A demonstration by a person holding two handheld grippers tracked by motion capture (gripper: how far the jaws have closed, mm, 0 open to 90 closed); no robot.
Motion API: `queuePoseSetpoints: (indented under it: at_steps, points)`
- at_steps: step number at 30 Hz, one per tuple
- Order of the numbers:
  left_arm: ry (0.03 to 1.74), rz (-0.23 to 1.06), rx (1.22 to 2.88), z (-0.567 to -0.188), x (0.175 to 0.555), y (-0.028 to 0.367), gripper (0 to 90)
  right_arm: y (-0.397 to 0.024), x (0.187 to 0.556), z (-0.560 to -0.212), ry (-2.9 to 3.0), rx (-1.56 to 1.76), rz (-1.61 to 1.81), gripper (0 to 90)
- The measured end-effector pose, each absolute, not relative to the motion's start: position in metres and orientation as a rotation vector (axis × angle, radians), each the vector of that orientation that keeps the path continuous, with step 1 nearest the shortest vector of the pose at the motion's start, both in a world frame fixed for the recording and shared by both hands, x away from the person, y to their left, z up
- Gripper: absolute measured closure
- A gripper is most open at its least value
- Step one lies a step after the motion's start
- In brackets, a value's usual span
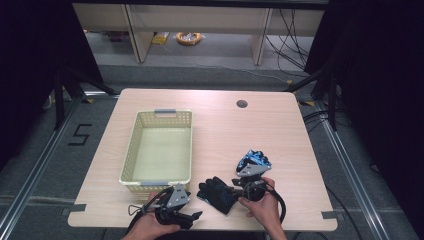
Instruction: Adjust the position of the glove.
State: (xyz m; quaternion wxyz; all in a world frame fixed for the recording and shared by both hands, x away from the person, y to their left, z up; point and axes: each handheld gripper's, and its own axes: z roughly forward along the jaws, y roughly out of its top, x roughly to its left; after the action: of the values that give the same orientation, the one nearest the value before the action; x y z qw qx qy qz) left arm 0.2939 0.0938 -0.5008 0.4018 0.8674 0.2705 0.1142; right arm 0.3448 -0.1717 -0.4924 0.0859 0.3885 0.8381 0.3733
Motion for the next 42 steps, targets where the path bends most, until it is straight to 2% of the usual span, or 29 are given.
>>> queuePoseSetpoints:
  at_steps: [10, 14, 22, 27, 36, 42]
  points:
    - [0.666, 0.301, 2.213, -0.500, 0.301, 0.086, 27.5, -0.161, 0.358, -0.502, 2.557, 1.125, 1.046, 64.0]
    - [0.661, 0.280, 2.214, -0.500, 0.300, 0.084, 27.5, -0.159, 0.357, -0.502, 2.602, 1.095, 1.006, 69.5]
    - [0.669, 0.263, 2.203, -0.498, 0.295, 0.087, 27.1, -0.158, 0.361, -0.503, 2.669, 1.009, 1.073, 86.3]
    - [0.670, 0.265, 2.181, -0.495, 0.294, 0.094, 26.9, -0.163, 0.364, -0.499, 2.679, 0.917, 1.160, 87.2]
    - [0.701, 0.265, 2.170, -0.492, 0.292, 0.101, 26.7, -0.168, 0.350, -0.459, 2.724, 0.648, 1.329, 87.5]
    - [0.694, 0.239, 2.161, -0.493, 0.289, 0.097, 26.7, -0.169, 0.347, -0.454, 2.771, 0.556, 1.338, 87.5]
